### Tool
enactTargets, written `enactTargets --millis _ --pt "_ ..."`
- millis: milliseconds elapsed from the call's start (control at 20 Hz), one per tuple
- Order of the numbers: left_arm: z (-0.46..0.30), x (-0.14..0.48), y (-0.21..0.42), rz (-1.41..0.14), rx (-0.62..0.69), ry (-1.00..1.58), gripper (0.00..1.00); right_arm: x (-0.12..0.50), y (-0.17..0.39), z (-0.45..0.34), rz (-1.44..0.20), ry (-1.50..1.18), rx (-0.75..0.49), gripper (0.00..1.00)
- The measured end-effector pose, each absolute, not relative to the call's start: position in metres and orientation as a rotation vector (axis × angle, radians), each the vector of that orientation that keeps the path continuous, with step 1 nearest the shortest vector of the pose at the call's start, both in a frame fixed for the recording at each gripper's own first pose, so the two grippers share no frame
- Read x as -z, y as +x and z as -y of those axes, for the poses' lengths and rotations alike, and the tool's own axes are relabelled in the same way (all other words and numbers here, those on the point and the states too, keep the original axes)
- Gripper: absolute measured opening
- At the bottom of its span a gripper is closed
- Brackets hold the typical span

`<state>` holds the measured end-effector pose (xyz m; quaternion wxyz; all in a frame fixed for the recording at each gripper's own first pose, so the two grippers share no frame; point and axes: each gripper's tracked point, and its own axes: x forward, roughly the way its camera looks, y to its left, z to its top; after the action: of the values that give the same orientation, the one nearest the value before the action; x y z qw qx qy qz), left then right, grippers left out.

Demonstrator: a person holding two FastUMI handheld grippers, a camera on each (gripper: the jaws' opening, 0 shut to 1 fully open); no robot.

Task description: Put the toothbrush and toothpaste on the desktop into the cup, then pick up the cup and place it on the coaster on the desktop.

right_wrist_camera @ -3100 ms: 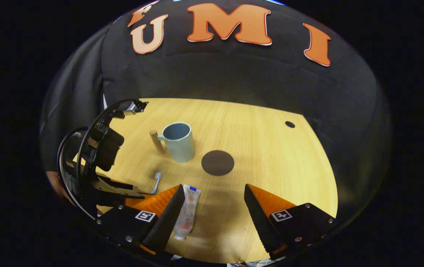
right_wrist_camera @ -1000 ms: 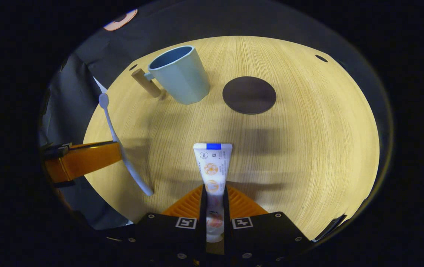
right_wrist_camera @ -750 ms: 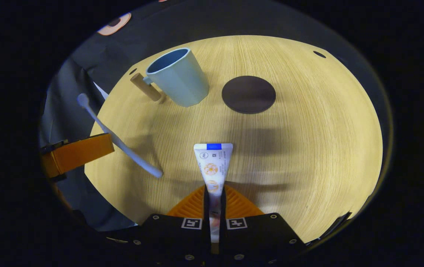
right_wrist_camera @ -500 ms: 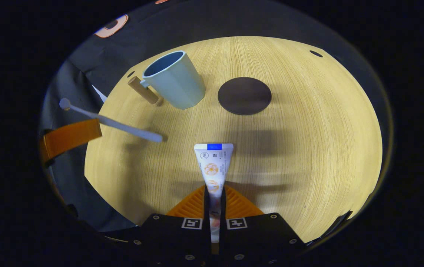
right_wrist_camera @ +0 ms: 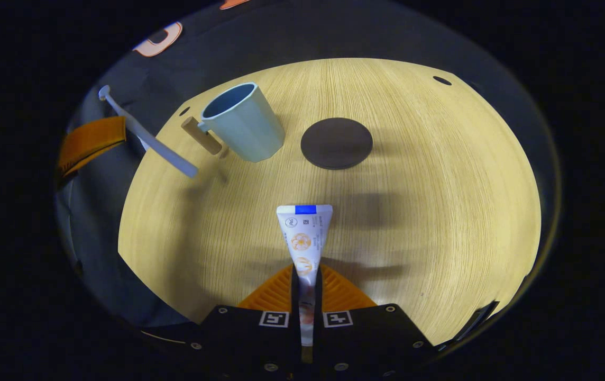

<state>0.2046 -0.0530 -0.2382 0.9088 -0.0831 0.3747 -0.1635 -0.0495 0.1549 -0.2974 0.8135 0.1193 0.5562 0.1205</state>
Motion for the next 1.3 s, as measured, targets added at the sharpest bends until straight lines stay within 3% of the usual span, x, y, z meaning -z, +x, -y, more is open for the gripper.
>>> enactTargets --millis 550,650,900,1050,1300 --pt "0.053 0.219 0.262 -0.654 0.396 -0.136 0.06 0.284 -0.046 -0.150 -1.133 0.285 -0.199 0.09" --pt "0.053 0.218 0.274 -0.638 0.410 -0.129 0.01 0.283 -0.045 -0.150 -1.124 0.289 -0.185 0.09" --pt "0.068 0.232 0.283 -0.663 0.444 -0.138 0.01 0.286 -0.045 -0.152 -1.125 0.297 -0.146 0.09" --pt "0.044 0.218 0.289 -0.602 0.413 -0.147 0.01 0.289 -0.046 -0.155 -1.131 0.294 -0.136 0.09" --pt "-0.011 0.236 0.278 -0.641 0.299 -0.198 0.04 0.286 -0.046 -0.153 -1.131 0.280 -0.171 0.09"
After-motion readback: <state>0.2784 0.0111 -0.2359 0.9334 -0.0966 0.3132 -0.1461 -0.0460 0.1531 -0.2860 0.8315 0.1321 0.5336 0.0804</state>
